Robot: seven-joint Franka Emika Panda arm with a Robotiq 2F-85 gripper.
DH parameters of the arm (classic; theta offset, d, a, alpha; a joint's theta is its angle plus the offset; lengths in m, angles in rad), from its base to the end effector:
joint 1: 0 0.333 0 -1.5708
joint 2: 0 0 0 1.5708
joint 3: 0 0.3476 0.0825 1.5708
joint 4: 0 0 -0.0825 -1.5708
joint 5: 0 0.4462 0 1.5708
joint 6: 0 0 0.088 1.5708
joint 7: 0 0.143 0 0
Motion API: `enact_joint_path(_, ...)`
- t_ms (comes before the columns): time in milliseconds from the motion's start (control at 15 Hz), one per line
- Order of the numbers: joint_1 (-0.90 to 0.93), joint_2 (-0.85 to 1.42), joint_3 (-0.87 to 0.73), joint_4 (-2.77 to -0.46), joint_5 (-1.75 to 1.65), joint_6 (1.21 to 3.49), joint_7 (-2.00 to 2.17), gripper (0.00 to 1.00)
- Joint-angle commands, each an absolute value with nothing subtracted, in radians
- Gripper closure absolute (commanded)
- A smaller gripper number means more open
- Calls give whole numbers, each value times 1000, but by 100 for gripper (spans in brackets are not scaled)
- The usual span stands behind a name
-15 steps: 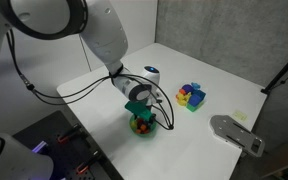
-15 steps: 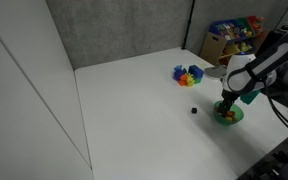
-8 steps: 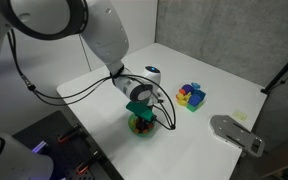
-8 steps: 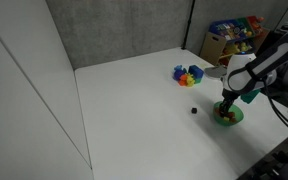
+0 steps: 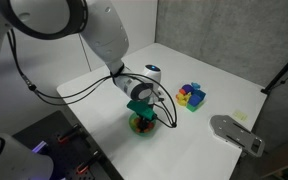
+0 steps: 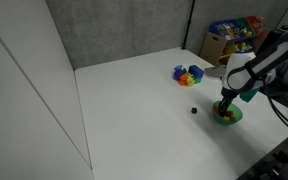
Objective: Remove the blue block from the bowl and put it on the table
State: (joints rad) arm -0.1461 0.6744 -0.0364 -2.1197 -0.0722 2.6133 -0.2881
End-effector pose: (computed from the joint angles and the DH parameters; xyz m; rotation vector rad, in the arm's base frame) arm 0.5620 -0.1064 0.0053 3.1051 0.2758 -0.2947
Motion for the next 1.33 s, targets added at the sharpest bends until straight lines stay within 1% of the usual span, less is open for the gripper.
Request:
enact_joint_path(0,-134,638,-41,-2110,-101,2587,-279,83)
enact_joint_path(200,-120,610,-44,-2103,-107,2572,-270,84)
enact_joint_path(333,-109,583,-41,-2097,-104,2543,-261,87)
enact_joint_path(733,-53,541,-22,-2038,-100,2477,-234,87)
enact_joint_path(800,-42,543,-14,-2024,-98,2472,-231,85)
enact_joint_path(1000,-5,560,11,-1990,-91,2492,-212,83)
enact_joint_path(1267,40,583,36,-1991,-88,2537,-171,85)
